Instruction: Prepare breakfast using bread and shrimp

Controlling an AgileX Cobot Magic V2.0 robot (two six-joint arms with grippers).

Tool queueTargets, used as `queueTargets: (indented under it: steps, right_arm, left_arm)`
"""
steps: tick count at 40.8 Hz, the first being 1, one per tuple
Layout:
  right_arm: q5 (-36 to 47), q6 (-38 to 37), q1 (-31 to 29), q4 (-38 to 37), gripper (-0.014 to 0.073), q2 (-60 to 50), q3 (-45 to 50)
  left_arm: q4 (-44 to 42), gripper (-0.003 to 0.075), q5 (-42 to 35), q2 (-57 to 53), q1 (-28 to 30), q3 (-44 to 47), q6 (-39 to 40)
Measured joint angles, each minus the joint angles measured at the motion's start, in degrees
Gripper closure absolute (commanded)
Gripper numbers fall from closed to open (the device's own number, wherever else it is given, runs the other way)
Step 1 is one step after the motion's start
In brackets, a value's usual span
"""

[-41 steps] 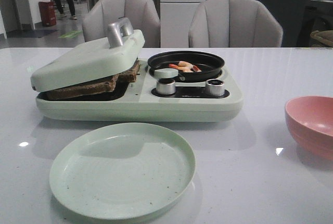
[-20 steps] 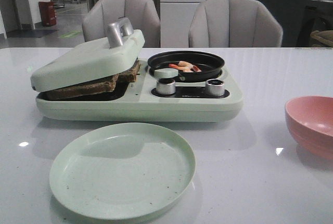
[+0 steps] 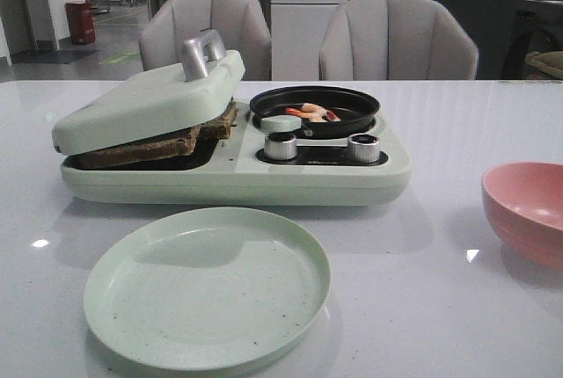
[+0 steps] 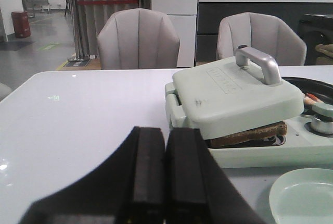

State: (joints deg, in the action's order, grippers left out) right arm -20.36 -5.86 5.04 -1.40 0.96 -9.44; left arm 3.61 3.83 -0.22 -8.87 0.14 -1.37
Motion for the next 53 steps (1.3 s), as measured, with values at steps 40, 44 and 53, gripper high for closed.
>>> queueTargets:
  steps: [40, 44, 53]
  right_arm:
    - [14.53, 3.6, -2.52, 2.01, 0.0558, -1.57, 11.04]
    - [15.41, 6.41, -2.62, 3.79, 0.0558, -1.57, 11.04]
    - [17.41, 7.79, -4.2, 3.89, 0.0558, -1.57, 11.04]
  left_arm:
    - [0.0, 0.062, 0.0, 0.0, 0.0, 0.0, 0.0]
    - [0.0, 0.062, 0.0, 0.0, 0.0, 0.0, 0.0]
    - [0.0, 0.062, 0.0, 0.0, 0.0, 0.0, 0.0]
